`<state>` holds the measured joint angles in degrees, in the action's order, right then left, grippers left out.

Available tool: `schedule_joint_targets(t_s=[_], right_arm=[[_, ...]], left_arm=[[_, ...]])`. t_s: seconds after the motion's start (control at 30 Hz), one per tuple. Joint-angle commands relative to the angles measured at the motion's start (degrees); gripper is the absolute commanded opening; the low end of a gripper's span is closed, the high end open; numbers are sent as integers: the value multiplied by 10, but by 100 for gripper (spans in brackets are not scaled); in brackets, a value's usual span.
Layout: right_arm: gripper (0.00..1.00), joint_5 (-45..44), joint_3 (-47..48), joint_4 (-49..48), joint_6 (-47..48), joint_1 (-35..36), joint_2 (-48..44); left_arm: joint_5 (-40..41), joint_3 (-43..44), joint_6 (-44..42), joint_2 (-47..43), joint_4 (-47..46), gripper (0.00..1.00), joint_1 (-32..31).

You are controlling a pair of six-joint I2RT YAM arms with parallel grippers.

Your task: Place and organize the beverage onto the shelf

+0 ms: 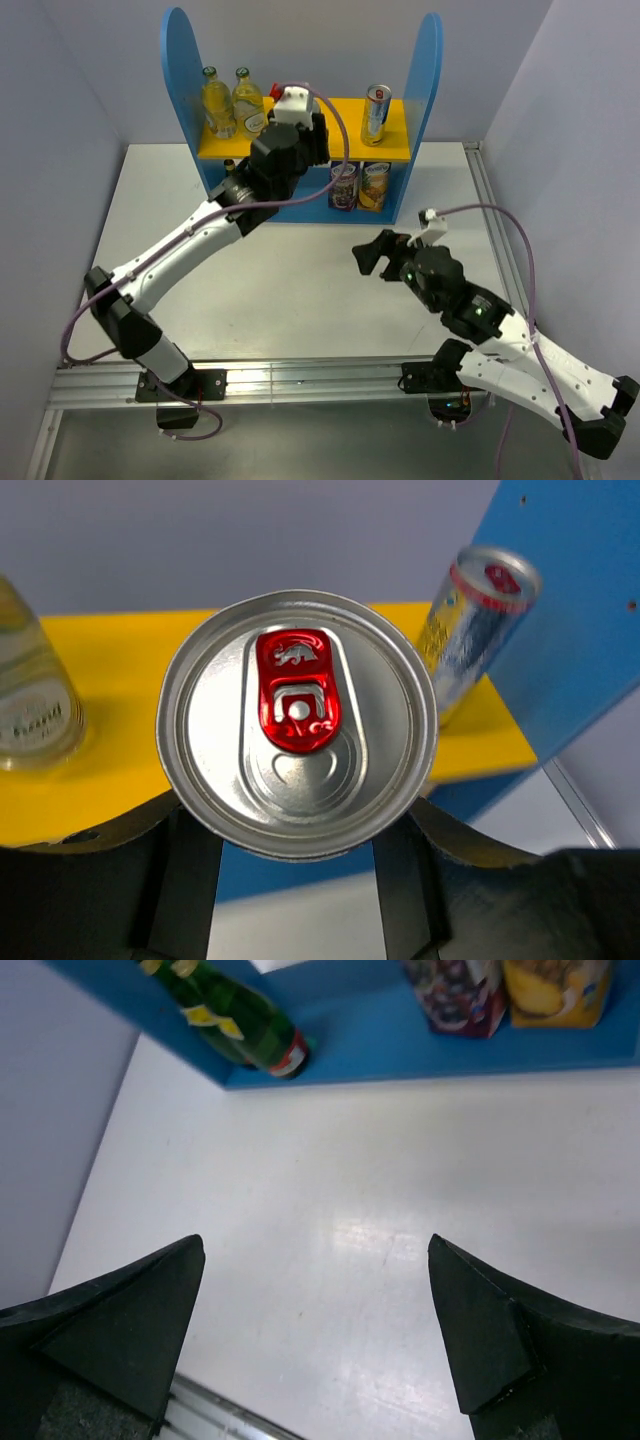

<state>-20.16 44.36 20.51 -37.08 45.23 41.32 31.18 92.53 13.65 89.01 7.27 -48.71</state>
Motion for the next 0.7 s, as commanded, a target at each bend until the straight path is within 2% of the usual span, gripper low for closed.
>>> schedule_joint_targets(t_s=[0.0, 0.13, 0.33, 0.53, 0.67], right_arm=[[100, -49, -68, -53, -55, 42, -68], [100, -44, -125, -44, -74, 67, -70], [100, -39, -182, -47, -92, 79, -91], [100, -44, -213, -35, -100, 83, -125], [100, -49, -224, -29, -102, 82, -132]], left_arm=[[-44, 99, -44, 55, 26, 0, 22], [-65, 225, -41, 150, 56, 0, 40], [-63, 344, -49, 252, 69, 0, 47], [-77, 422, -40, 318, 86, 0, 56], [-84, 419, -28, 326, 83, 1, 56]])
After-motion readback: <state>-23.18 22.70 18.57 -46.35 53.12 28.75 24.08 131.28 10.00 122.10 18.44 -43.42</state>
